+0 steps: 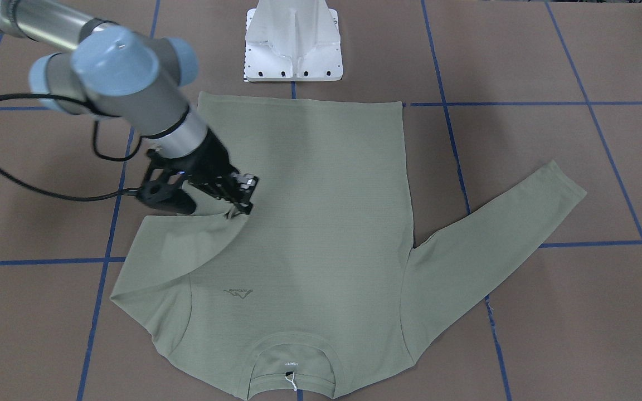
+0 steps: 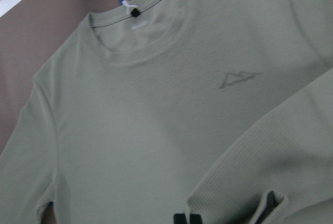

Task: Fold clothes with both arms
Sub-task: 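Grasp the sleeve cuff nearest the right gripper and fold it across the shirt body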

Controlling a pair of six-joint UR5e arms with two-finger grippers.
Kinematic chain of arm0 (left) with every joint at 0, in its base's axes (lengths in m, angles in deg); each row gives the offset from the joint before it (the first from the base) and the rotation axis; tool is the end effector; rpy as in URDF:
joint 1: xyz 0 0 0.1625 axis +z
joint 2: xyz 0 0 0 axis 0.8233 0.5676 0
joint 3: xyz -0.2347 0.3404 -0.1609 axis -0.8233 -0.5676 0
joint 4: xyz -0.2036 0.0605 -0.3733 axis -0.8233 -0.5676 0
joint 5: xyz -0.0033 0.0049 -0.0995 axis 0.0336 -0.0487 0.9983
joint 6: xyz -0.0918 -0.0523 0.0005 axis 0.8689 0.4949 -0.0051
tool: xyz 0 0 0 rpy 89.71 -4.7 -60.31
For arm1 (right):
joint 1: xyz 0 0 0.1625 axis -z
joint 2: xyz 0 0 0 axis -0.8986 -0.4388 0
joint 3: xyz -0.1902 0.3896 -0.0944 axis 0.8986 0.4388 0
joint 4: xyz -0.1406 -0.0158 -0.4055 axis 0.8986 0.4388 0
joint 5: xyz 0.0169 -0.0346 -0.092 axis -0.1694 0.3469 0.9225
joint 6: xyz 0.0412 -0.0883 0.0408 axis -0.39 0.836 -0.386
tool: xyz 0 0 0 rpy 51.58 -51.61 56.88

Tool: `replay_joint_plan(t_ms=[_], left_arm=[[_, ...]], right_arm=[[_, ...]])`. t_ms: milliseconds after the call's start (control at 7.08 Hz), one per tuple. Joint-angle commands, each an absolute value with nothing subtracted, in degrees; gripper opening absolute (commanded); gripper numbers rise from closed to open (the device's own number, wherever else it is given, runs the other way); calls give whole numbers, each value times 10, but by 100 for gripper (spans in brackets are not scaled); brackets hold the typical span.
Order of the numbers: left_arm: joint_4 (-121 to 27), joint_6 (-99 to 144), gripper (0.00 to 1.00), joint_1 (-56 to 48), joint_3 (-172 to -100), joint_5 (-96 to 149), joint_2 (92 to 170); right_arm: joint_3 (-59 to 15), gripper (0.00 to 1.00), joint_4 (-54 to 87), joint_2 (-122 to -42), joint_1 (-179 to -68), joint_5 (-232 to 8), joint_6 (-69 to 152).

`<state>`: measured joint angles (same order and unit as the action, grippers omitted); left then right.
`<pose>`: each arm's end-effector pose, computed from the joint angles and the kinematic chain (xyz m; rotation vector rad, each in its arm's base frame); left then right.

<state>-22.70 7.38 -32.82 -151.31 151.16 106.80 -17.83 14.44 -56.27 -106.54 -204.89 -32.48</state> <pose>-0.0307 -0.4771 0.5524 0.2187 0.9789 0.1609 -0.4866 -0.5654 0.1442 -0.0110 -1.1113 0.4347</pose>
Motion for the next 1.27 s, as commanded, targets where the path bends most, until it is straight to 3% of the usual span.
replay_joint_plan(t_ms=[0, 283, 565, 707, 848, 989, 1131], left_arm=[[-227, 74, 99, -328, -1509, 1512, 1068], [-228, 72, 99, -328, -1510, 1512, 1066], [-228, 73, 99, -328, -1511, 1512, 1066], [-229, 73, 99, -328, -1511, 1512, 1067], [-230, 73, 99, -327, -1515, 1512, 1068], [-241, 73, 99, -326, -1512, 1512, 1069], [-255, 74, 99, -320, -1509, 1512, 1068]], right_arm=[[-36, 0, 178, -388, -989, -1952, -342], [88, 0, 77, -335, -961, -1914, -342], [119, 6, 38, -326, -955, -1912, -342], [137, 48, 36, -314, -953, -1908, -342], [143, 70, 36, -308, -947, -1897, -343], [153, 90, 36, -304, -940, -1877, -352], [169, 95, 36, -290, -937, -1861, -384]])
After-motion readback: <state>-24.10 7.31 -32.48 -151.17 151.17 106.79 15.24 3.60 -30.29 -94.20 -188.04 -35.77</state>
